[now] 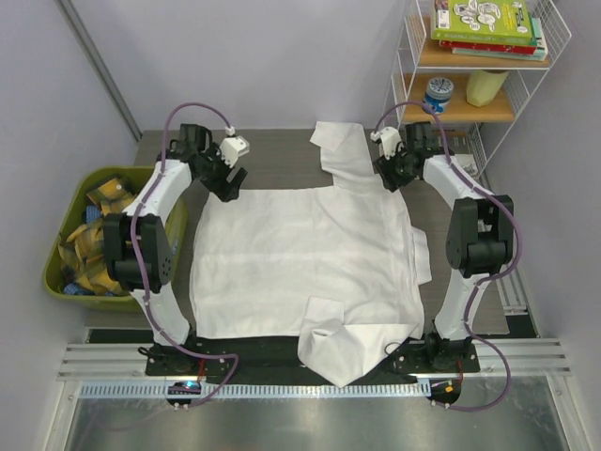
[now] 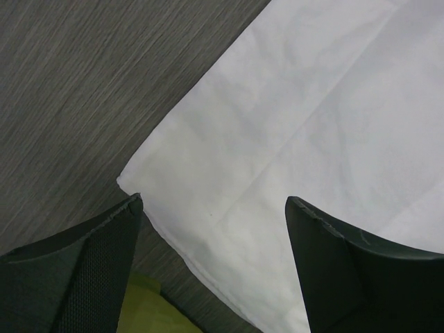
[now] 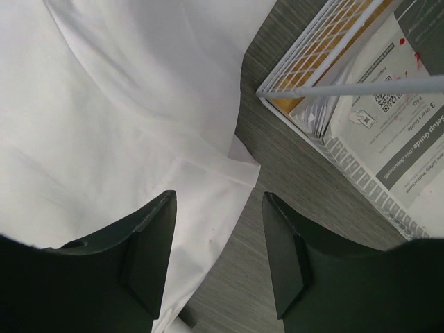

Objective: Fold and stack the long sleeve shirts
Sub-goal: Fold the shirt

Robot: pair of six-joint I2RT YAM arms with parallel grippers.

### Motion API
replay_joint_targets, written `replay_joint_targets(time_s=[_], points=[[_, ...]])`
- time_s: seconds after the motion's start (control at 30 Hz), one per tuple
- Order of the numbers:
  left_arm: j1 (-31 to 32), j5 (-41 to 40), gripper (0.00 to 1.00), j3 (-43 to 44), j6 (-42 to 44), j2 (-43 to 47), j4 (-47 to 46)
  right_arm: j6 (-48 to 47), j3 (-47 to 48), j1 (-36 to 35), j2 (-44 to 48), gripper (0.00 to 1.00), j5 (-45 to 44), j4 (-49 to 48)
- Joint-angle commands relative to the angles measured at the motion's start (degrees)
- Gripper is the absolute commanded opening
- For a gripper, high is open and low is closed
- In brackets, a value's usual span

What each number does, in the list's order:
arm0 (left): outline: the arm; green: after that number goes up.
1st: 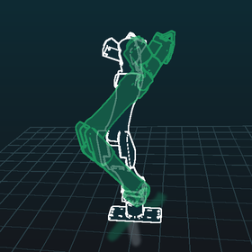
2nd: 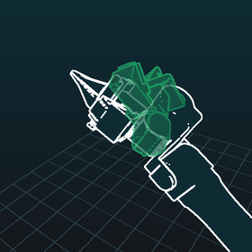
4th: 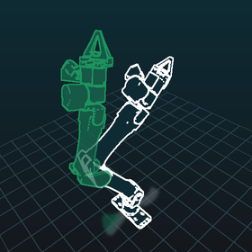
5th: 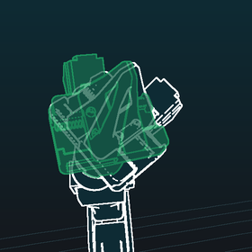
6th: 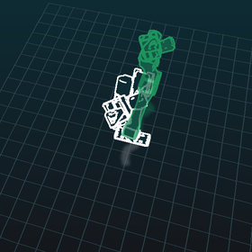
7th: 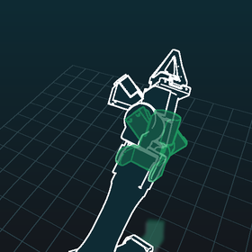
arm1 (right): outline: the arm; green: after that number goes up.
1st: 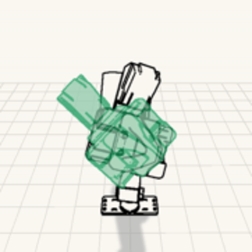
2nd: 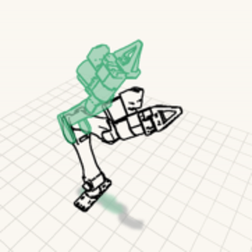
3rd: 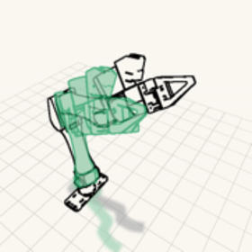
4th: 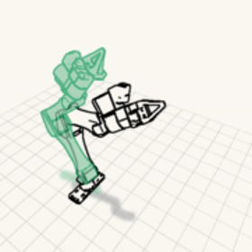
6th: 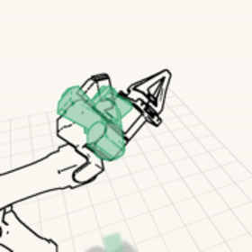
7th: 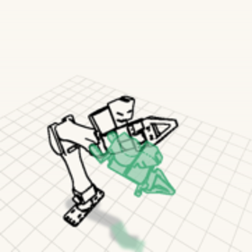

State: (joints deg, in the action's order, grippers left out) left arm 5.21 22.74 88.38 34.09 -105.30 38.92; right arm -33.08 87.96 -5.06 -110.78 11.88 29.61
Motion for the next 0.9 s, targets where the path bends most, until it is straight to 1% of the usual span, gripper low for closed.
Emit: replay_joint_targets(time_s=[0.0, 0.1, 0.17, 0.2, 0.27, 0.3, 0.37, 0.4, 0.43, 0.47, 0.53, 0.57, 0.73, 0.77, 0.87], points=[[-0.9, 1.9, 0.84, 1.4, 3.3, -0.6, -4.5, -0.9, 2.9, -1.5, -0.9, 0.57, -1.4, -5.3], [-1.3, 0.9, 0.84, 2.4, 4.5, -2.4, -5.2, -1.0, 3.7, -2.1, -2.5, 0.56, -1.9, -5.4], [-1.4, 0.2, 0.84, 3.7, 6.8, -4.0, -4.6, -1.0, 4.3, -2.3, -3.4, 0.51, -1.9, -5.6], [-1.4, 0.0, 0.85, 4.3, 7.9, -4.8, -3.9, -1.0, 4.6, -2.4, -3.8, 0.45, -2.2, -5.7], [-1.5, -0.6, 0.85, 5.9, 10.3, -7.3, -1.9, -1.1, 5.0, -2.3, -4.5, 0.4, -2.8, -5.6], [-1.4, -1.6, 0.84, 7.4, 10.9, -8.0, -1.6, -1.2, 5.3, -2.4, -4.6, 0.31, -3.0, -5.7], [-1.6, -2.2, 0.84, 8.2, 12.5, -9.9, -1.3, -1.2, 5.6, -2.4, -4.7, 0.22, -3.5, -5.7], [-1.8, -2.7, 0.82, 8.7, 12.8, -10.4, -1.6, -1.3, 5.7, -2.4, -4.6, 0.1, -3.5, -5.7], [-2.0, -3.0, 0.81, 9.0, 13.5, -11.1, -1.8, -1.2, 5.7, -2.4, -4.4, 0.05, -3.5, -5.7], [-2.0, -3.2, 0.8, 9.4, 14.1, -12.0, -1.8, -1.2, 5.7, -2.4, -3.9, 0.01, -3.6, -5.6], [-2.3, -4.0, 0.78, 10.8, 16.2, -13.3, -1.5, -1.2, 5.6, -2.4, -3.5, 0.01, -3.7, -5.7], [-2.5, -3.9, 0.77, 11.4, 17.3, -14.4, 0.3, -1.4, 5.6, -2.4, -3.2, 0.01, -3.7, -5.6], [-3.5, -3.7, 0.66, 14.9, 21.6, -16.8, 5.7, -1.6, 5.5, -2.3, -2.2, 0.01, -4.0, -5.5], [-3.6, -3.7, 0.63, 14.8, 22.2, -17.0, 6.3, -1.5, 5.4, -2.4, -2.1, 0.01, -3.9, -5.5], [-4.4, -4.5, 0.61, 14.5, 22.9, -17.5, 5.4, -1.5, 5.4, -2.4, -1.5, 0.01, -3.5, -5.5]])
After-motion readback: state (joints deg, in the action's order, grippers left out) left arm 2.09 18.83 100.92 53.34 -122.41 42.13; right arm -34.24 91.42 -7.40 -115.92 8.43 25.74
